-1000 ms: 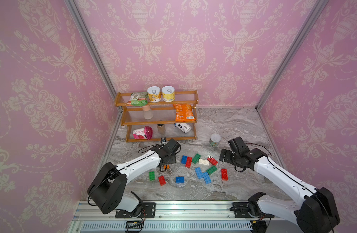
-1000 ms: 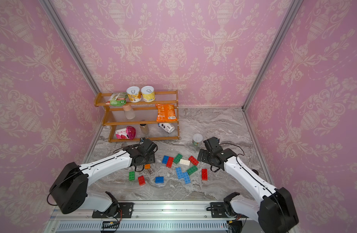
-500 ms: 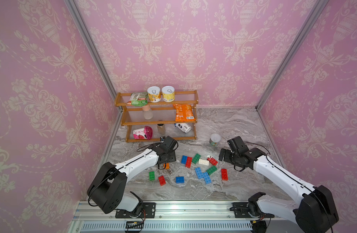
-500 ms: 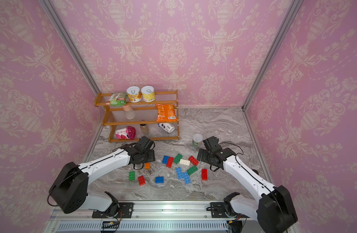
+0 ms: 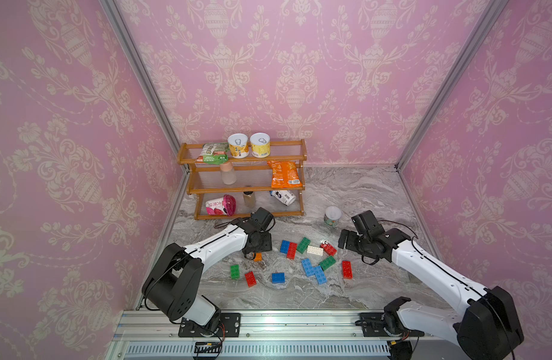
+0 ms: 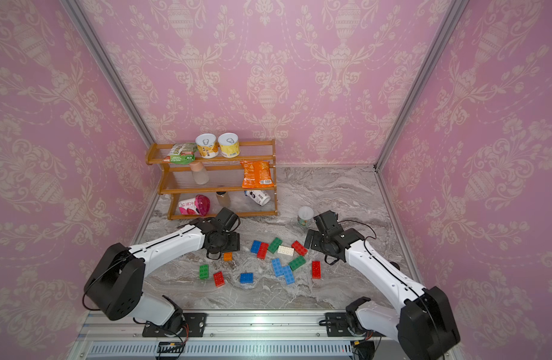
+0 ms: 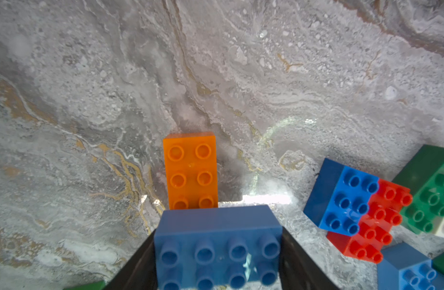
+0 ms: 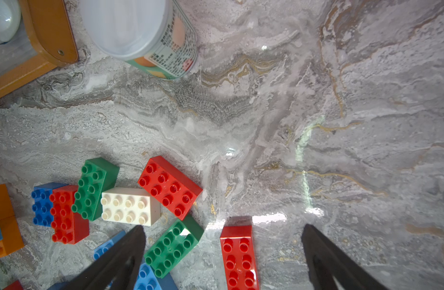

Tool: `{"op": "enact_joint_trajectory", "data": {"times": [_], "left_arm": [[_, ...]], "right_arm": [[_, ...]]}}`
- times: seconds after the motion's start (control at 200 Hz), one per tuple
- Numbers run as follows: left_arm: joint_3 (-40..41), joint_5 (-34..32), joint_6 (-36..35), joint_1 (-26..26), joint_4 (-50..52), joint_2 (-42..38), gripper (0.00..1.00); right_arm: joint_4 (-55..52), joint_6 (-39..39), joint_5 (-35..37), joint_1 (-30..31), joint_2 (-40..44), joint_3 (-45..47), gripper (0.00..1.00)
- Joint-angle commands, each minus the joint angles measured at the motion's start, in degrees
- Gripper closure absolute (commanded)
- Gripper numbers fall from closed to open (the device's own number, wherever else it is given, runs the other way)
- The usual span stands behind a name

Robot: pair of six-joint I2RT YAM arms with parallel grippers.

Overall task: Assemble a rectangle with lego
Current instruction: Assemble the lego brick with the lego brick.

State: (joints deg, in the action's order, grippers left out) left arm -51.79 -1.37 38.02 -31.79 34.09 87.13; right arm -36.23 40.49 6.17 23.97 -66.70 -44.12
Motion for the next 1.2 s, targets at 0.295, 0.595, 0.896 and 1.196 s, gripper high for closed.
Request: {"op": "enact_joint_trajectory", "data": {"times": [0.295,0.595,0.896,1.196], "left_arm": [[-1.62,0.58,-2.42,0.52,1.25,0.60,1.00],[-2.34,-0.25,-2.63,0.59,0.72,0.56,1.00],[-2.53,-0.21,-2.29,0.77,0.10,0.67,1.00],[-1.08,-0.11,-1.77,1.20,-0.94,0.65,1.00]], "right_arm": [[0.88,0.38,-0.04,-0.42,-0.01,0.17,0.00],[1.36,0.30,-0.40,-0.42,-0.80,0.11,0.00],[1.69,0.34,-0.60,-0.41,-1.26,0.26,0.00],[1.81,0.31,-0.58,-0.45,-1.21,0.42,0.00]]}}
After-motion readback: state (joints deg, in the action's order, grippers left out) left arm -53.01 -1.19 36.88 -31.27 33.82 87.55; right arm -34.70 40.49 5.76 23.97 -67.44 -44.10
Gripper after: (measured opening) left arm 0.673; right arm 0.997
